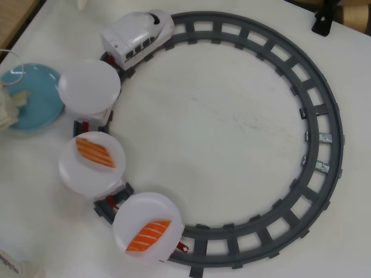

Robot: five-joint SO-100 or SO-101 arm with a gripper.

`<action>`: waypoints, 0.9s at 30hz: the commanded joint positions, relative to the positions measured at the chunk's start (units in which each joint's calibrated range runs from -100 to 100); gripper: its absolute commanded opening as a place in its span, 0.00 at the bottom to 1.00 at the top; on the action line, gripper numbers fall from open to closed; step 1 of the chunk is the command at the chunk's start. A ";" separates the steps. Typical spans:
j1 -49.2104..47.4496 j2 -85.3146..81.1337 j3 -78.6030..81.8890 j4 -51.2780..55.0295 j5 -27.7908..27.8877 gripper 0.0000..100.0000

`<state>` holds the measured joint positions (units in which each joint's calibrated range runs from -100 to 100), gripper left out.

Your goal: Pick up the sushi from the Shinkansen and put it on the blue dish

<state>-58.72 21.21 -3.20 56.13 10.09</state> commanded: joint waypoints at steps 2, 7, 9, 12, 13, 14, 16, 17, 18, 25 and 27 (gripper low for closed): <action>0.54 -0.27 -3.11 0.38 -0.36 0.11; 1.77 -0.19 -1.67 0.89 -0.36 0.14; 2.21 -0.19 -1.13 0.64 -0.36 0.14; 2.92 -0.27 -1.13 0.72 -0.36 0.14; 2.92 -0.27 -1.49 0.72 -0.36 0.14; 3.00 -0.27 -1.76 0.72 -0.41 0.14; 2.92 -0.43 -2.30 0.89 -0.41 0.15; 2.83 -0.77 -2.57 0.89 -0.41 0.15; 2.83 -1.10 -2.66 0.98 -0.41 0.15; 2.92 -8.15 -14.11 12.70 -0.41 0.21; 2.56 -10.97 -18.62 16.35 -0.41 0.21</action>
<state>-57.34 18.09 -13.27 67.98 10.04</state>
